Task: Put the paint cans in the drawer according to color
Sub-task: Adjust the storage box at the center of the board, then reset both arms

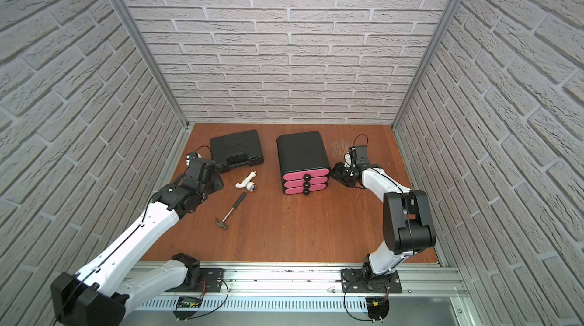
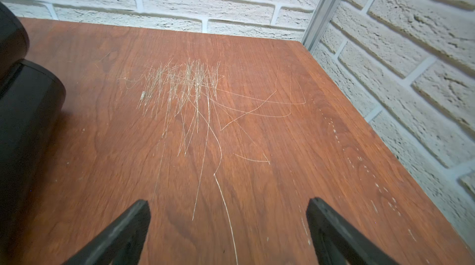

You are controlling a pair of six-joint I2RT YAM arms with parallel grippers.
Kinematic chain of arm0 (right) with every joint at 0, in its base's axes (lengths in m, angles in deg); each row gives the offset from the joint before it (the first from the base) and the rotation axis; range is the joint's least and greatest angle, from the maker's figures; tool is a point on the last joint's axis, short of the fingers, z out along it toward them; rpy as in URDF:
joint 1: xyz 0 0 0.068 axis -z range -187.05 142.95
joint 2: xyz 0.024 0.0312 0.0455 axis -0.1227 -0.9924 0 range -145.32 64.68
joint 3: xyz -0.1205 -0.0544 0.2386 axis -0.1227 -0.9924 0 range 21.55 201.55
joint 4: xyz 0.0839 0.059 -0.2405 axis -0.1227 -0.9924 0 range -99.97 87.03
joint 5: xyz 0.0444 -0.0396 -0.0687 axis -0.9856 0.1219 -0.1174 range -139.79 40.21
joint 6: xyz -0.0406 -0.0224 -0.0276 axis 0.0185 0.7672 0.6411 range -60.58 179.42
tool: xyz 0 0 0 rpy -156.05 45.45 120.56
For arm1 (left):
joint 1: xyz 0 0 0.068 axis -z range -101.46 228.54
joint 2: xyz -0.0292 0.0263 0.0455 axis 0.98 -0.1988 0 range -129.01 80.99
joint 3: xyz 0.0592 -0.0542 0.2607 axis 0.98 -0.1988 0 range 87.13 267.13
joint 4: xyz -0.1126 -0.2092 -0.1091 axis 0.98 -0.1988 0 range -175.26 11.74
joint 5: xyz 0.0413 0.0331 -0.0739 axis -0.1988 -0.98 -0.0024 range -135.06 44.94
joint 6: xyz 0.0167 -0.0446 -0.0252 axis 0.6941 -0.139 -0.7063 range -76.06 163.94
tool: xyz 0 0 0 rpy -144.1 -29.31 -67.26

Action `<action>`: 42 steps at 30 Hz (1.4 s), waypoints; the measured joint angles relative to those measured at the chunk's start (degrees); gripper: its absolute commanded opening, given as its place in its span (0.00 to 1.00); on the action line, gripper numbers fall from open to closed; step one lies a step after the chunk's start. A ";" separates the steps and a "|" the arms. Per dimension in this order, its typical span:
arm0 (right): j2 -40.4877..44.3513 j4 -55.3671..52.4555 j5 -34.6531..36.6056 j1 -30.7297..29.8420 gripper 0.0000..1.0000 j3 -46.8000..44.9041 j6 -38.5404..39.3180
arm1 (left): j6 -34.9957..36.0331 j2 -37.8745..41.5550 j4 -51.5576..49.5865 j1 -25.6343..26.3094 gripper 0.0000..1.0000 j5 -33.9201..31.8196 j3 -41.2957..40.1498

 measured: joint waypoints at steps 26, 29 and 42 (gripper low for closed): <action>25.66 14.69 32.13 2.34 0.71 -19.93 11.52 | 43.04 -14.32 64.61 -15.26 0.89 4.07 -31.95; 24.92 19.28 32.09 2.32 0.71 -21.66 13.29 | 45.86 -23.52 74.12 -15.54 0.89 8.09 -30.73; 7.41 55.43 32.76 -1.70 0.73 -32.09 30.01 | 46.25 -31.26 84.15 -19.63 0.98 17.55 -27.98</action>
